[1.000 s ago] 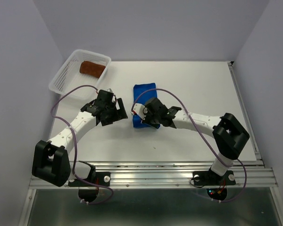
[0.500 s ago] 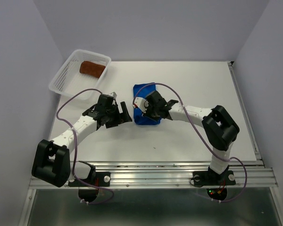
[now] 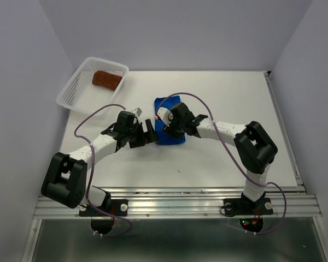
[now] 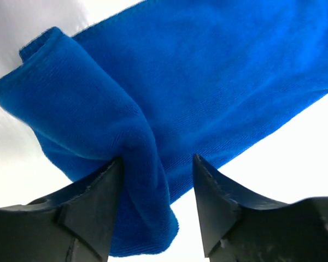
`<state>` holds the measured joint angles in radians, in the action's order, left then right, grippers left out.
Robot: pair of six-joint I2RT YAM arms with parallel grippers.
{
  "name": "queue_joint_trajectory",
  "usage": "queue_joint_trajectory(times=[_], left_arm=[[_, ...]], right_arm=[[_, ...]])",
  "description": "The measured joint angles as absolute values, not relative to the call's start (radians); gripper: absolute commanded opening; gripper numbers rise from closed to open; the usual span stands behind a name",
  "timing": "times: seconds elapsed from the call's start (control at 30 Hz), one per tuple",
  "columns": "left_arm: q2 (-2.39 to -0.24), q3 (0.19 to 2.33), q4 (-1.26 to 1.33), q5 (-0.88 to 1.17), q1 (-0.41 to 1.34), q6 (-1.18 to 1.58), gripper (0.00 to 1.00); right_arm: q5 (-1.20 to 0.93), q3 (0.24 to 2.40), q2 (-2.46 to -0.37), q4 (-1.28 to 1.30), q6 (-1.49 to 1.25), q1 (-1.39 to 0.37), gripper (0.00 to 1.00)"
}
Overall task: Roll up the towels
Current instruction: Roll the towel
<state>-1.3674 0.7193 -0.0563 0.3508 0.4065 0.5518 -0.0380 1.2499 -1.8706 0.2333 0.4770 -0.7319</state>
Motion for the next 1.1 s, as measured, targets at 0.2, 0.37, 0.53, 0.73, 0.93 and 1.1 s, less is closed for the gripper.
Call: queue_joint_trajectory(times=[0.2, 0.37, 0.53, 0.73, 0.93, 1.1], left_arm=[[-1.413, 0.720, -0.004, 0.353, 0.419, 0.551, 0.99], [-1.497, 0.739, 0.015, 0.336, 0.420, 0.552, 0.99], [-1.563, 0.776, 0.033, 0.300, 0.419, 0.585, 0.89], [-1.655, 0.828, 0.104, 0.307, 0.420, 0.637, 0.68], [-1.714, 0.847, 0.137, 0.305, 0.426, 0.657, 0.45], [-1.727, 0.880, 0.089, 0.276, 0.431, 0.652, 0.40]], right_arm=[[-0.026, 1.250, -1.871, 0.185, 0.431, -0.725, 0.62], [-0.023, 1.250, -1.872, 0.165, 0.410, -0.725, 0.63], [-0.043, 1.232, -1.872, 0.139, 0.400, -0.725, 0.63], [-0.063, 1.197, -1.872, 0.123, 0.399, -0.717, 0.69], [-0.064, 1.177, -1.832, 0.120, 0.403, -0.712, 0.73], [-0.133, 1.126, -1.703, 0.142, 0.431, -0.714, 0.73]])
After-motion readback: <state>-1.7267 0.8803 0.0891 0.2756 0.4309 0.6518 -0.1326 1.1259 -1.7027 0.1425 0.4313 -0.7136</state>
